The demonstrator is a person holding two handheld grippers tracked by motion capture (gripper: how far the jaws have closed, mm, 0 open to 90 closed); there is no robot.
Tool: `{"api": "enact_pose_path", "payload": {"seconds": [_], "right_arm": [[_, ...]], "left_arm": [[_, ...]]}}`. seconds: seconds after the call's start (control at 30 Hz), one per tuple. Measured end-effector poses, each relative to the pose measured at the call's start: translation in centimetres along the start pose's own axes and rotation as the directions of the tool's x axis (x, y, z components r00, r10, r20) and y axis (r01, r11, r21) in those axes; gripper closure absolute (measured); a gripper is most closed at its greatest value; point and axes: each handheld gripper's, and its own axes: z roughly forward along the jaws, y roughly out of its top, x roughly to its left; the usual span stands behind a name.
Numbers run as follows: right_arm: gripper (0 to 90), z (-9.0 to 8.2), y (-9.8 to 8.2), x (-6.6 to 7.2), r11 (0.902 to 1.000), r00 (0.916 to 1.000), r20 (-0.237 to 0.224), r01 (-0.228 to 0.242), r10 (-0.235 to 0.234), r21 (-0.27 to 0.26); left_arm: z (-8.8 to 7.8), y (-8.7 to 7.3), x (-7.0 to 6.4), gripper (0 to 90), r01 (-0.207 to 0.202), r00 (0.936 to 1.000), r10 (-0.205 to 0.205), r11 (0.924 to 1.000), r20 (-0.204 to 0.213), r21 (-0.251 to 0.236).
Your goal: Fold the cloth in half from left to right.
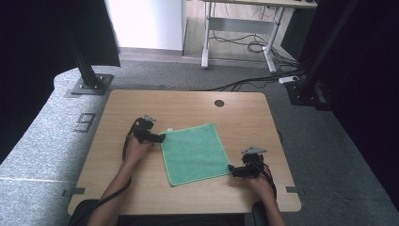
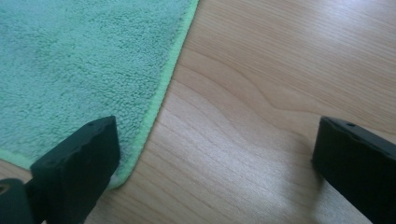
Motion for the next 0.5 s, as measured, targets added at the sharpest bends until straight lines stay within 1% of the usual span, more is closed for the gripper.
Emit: {"api": "enact_pose_path", "payload": {"seconds": [0.03,0.1,0.2,0.27,0.33,0.37,0.47,0.5], "right_arm": [[2.0,0.0,0.0,0.0,1.0,1.0,0.0,0.0,0.0,0.0],[2.9,0.1,0.3,0.2,1.0,0.9998,-0.02,0.006,-0.006,0.006],[3.4,0.0,0.5,0.5,0.9998,0.9995,-0.029,0.015,-0.015,0.008],[3.3,-0.1,0.6,0.6,0.9999,0.9993,-0.035,0.016,-0.016,-0.001],[3.3,-0.3,0.8,0.7,0.9999,0.9985,-0.053,0.011,-0.012,-0.01],[3.3,-0.3,0.8,0.7,0.9999,0.9985,-0.053,0.011,-0.012,-0.01],[2.3,-0.5,1.3,1.5,0.9995,0.9963,-0.081,0.026,-0.028,-0.019],[2.3,-0.5,1.3,1.5,0.9995,0.9963,-0.081,0.026,-0.028,-0.019]], "left_arm": [[-0.2,-0.2,0.1,0.0,0.001,1.0,-0.001,1.0,0.0,0.0],[-0.7,-0.8,0.1,0.1,0.009,0.9999,-0.009,1.0,-0.009,-0.002],[-1.2,-1.3,0.2,0.6,0.013,0.9999,-0.013,0.9999,-0.01,-0.002],[-1.4,-1.6,0.3,0.6,0.014,0.9998,-0.014,0.9999,-0.011,-0.001],[-1.6,-1.8,0.3,0.5,0.018,0.9997,-0.018,0.9998,-0.014,-0.003],[-1.6,-1.8,0.3,0.5,0.018,0.9997,-0.018,0.9998,-0.014,-0.003],[-1.7,-1.9,0.2,0.6,0.022,0.9996,-0.022,0.9998,-0.016,-0.001],[-1.7,-1.9,0.2,0.5,0.022,0.9996,-0.022,0.9998,-0.016,-0.001]]}}
